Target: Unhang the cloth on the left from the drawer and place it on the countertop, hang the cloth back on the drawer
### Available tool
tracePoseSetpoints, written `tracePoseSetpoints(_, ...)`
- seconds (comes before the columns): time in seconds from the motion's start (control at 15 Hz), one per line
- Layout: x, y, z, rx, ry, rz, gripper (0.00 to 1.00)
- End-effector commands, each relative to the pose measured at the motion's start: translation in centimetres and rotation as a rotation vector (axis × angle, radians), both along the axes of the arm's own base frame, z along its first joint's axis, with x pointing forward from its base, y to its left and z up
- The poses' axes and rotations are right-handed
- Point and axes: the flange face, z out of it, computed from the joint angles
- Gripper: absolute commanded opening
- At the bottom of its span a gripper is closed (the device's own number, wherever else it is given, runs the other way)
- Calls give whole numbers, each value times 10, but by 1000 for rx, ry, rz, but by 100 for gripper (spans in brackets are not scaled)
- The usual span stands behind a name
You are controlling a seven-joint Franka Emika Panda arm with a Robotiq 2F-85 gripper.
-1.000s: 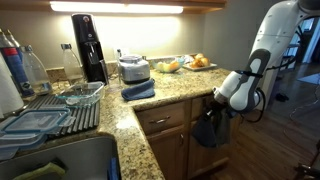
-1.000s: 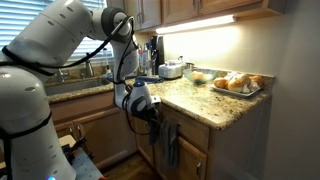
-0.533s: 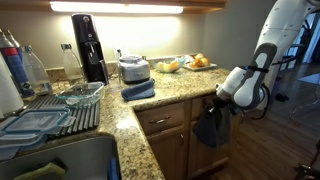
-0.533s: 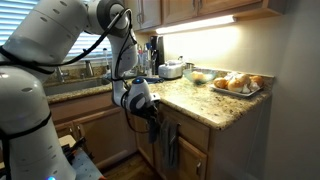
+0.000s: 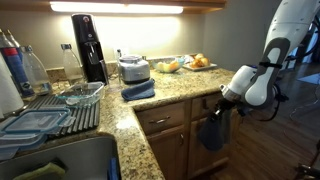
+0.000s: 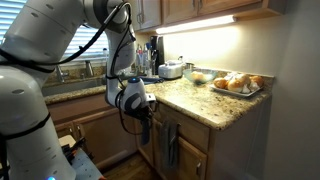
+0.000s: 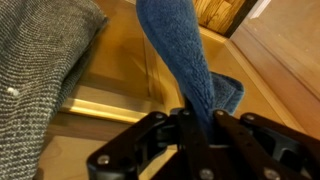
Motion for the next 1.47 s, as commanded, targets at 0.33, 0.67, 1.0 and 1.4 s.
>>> tracePoseSetpoints(0.33, -17, -5, 59, -33, -11, 13, 4)
tracePoseSetpoints(0.67, -6, 7, 104, -101, 76, 76, 4)
tracePoseSetpoints(1.0, 14, 13, 146, -134, 131, 98, 4)
tracePoseSetpoints(1.4, 55, -11, 203, -145, 136, 27, 4)
